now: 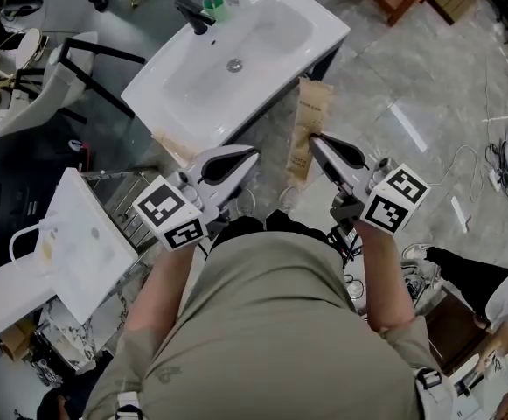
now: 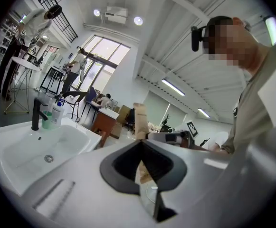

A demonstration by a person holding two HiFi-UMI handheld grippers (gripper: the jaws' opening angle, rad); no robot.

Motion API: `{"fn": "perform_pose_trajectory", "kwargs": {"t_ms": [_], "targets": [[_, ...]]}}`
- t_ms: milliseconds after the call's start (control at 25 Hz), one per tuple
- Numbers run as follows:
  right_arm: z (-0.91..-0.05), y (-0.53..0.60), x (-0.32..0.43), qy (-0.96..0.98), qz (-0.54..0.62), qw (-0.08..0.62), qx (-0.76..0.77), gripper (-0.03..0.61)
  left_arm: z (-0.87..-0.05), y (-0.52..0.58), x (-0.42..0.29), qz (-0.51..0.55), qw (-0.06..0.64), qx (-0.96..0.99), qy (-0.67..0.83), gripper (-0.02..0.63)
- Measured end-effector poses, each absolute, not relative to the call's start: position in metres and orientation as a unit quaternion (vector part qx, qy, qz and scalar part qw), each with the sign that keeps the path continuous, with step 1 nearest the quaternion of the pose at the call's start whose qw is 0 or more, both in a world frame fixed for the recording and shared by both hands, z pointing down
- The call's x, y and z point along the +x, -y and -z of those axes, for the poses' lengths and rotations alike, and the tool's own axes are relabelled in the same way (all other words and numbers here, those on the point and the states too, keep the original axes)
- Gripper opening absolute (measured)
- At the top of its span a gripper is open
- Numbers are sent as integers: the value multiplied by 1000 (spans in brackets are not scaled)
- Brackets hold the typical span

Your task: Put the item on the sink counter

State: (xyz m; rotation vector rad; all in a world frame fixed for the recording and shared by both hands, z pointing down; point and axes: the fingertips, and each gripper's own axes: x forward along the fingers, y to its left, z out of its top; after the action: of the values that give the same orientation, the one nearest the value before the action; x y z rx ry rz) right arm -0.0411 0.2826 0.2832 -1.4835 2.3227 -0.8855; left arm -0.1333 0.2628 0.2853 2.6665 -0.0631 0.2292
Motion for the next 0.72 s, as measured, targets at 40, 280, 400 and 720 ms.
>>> {"fn": "perform_pose_trajectory", "kwargs": {"t_ms": [40, 280, 400, 720], "targets": [[-283, -283, -38, -796, 303, 124, -509, 14, -286, -264, -130, -84, 230, 969, 23, 6], [-285, -290, -22, -793, 303, 129, -512, 14, -282, -264, -113, -82, 224, 971, 21, 6], [-284, -293, -15, -792, 302, 131, -515, 14, -281, -265, -105, -82, 221, 972, 16, 6], [-280, -295, -2, -790, 295, 129, -522, 15, -281, -267, -94, -76, 221, 972, 7, 6]]}}
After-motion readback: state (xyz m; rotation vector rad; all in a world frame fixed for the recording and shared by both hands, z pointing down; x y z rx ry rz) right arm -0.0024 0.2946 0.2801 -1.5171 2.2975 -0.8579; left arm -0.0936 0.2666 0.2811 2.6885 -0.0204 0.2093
